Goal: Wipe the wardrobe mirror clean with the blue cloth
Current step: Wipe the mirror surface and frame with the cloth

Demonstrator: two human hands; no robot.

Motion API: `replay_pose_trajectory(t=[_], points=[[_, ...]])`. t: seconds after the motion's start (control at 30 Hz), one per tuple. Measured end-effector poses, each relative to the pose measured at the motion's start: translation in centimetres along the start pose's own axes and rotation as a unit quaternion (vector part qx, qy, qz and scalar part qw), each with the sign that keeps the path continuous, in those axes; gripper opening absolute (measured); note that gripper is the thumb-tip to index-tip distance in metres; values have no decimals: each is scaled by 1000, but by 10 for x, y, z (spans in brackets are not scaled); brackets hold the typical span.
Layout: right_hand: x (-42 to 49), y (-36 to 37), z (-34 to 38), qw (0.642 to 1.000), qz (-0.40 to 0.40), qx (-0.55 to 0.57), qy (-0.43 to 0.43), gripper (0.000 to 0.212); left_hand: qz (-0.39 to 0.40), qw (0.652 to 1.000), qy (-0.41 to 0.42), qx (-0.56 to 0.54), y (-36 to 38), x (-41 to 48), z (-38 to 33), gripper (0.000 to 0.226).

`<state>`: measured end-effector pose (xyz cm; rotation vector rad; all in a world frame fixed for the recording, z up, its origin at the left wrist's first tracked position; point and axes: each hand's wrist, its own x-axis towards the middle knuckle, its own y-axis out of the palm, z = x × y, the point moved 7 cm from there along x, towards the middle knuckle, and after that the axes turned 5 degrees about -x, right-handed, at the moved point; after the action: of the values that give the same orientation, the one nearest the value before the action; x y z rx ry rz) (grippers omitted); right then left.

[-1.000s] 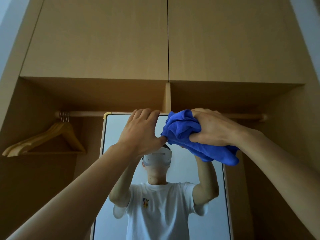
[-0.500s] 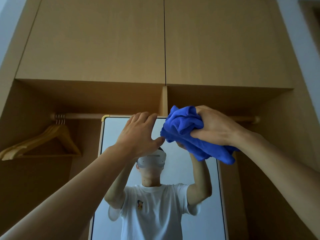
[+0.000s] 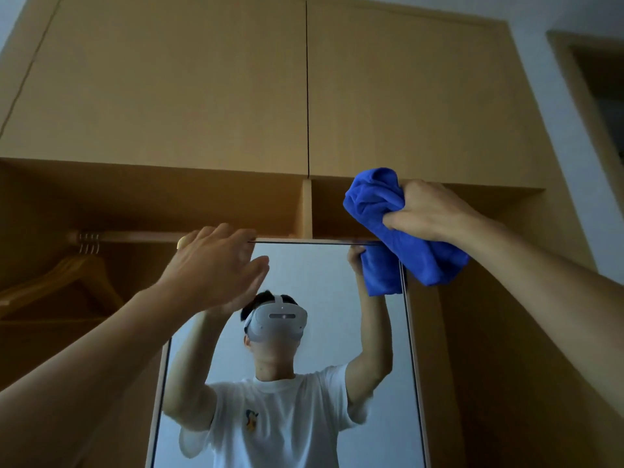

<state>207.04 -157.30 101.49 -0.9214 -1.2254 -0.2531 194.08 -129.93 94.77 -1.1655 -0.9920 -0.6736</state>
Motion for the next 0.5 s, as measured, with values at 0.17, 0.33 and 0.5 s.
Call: replay_pose_trajectory(t=[0.17, 0.33, 0.5], points=[[5, 8, -1, 999, 14, -29, 15, 16, -11, 1000, -2, 10, 0, -5, 9, 60], [10, 16, 12, 996, 32, -79, 18, 22, -43, 999, -17, -20, -1, -6, 9, 56], [7, 25, 47, 998, -1, -69, -9, 24, -42, 998, -18, -53, -2, -6, 9, 68]])
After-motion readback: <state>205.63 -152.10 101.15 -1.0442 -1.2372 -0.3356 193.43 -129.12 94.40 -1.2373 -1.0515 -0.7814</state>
